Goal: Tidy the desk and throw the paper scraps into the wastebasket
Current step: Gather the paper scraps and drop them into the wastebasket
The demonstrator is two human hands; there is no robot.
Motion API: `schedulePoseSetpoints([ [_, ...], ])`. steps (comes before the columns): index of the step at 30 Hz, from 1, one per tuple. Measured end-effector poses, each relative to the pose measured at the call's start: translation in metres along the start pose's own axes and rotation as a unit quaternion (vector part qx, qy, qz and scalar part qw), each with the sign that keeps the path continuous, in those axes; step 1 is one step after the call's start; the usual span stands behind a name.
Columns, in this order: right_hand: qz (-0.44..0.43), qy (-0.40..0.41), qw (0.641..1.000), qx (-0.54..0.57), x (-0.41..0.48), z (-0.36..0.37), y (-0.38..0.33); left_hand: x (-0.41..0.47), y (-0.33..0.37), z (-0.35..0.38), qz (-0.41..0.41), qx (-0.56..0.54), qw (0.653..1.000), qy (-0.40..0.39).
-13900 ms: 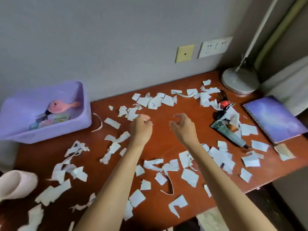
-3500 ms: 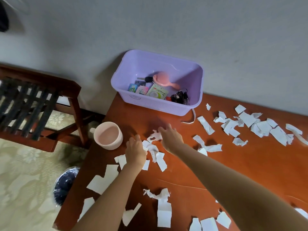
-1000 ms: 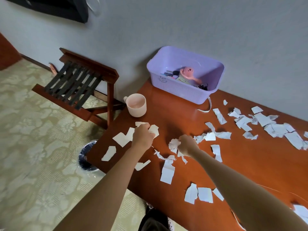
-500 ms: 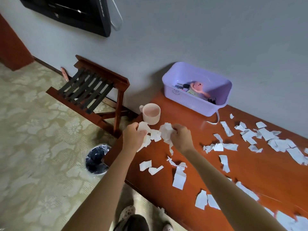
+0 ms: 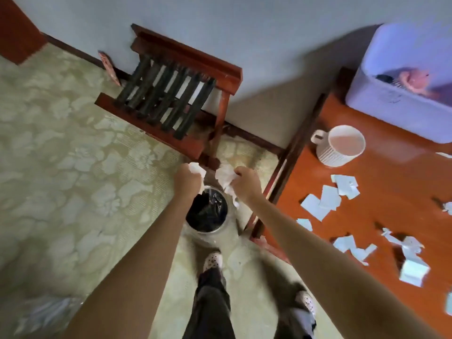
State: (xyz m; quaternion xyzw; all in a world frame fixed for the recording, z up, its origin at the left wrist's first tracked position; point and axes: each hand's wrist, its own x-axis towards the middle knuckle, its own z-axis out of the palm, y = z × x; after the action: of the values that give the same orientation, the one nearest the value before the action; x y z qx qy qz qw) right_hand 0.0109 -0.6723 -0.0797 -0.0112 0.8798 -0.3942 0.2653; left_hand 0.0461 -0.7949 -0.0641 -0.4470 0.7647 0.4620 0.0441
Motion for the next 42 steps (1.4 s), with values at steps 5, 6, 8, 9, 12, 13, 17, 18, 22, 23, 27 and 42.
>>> schedulePoseSetpoints([
  [5, 0.114, -0.038, 0.993, 0.001, 0.059, 0.081, 0.026, 0.088, -0.056, -0.001, -0.008, 0.112, 0.992, -0.049],
  [6, 0.142, -0.055, 0.988, -0.002, 0.069, 0.093, 0.035, 0.101, -0.07, 0.004, -0.004, 0.133, 0.989, -0.061],
  [8, 0.16, -0.083, 0.984, -0.002, 0.099, 0.127, 0.059, 0.133, -0.099, 0.022, 0.007, 0.177, 0.981, -0.078],
  [9, 0.175, -0.099, 0.979, -0.006, 0.113, 0.147, 0.076, 0.15, -0.119, 0.035, 0.008, 0.203, 0.975, -0.094],
  [12, 0.223, -0.108, 0.968, -0.027, 0.147, 0.197, 0.125, 0.192, -0.175, 0.08, -0.007, 0.251, 0.956, -0.148],
  [13, 0.231, -0.103, 0.967, -0.042, 0.157, 0.213, 0.143, 0.203, -0.191, 0.093, -0.008, 0.261, 0.952, -0.157],
  [17, 0.251, -0.139, 0.955, -0.073, 0.191, 0.273, 0.195, 0.239, -0.25, 0.137, -0.016, 0.275, 0.942, -0.19],
  [18, 0.26, -0.141, 0.953, -0.065, 0.198, 0.286, 0.203, 0.248, -0.265, 0.145, -0.031, 0.269, 0.944, -0.188],
  [22, 0.269, -0.137, 0.951, -0.06, 0.224, 0.327, 0.225, 0.282, -0.311, 0.173, -0.122, 0.175, 0.963, -0.167],
  [23, 0.27, -0.141, 0.95, -0.07, 0.231, 0.335, 0.231, 0.29, -0.32, 0.179, -0.136, 0.146, 0.963, -0.181],
  [27, 0.282, -0.193, 0.936, -0.082, 0.245, 0.347, 0.245, 0.308, -0.344, 0.19, -0.205, 0.093, 0.95, -0.216],
  [42, 0.195, 0.028, 0.97, 0.139, 0.165, 0.199, 0.096, 0.229, -0.174, 0.099, -0.13, -0.094, 0.966, -0.204],
])
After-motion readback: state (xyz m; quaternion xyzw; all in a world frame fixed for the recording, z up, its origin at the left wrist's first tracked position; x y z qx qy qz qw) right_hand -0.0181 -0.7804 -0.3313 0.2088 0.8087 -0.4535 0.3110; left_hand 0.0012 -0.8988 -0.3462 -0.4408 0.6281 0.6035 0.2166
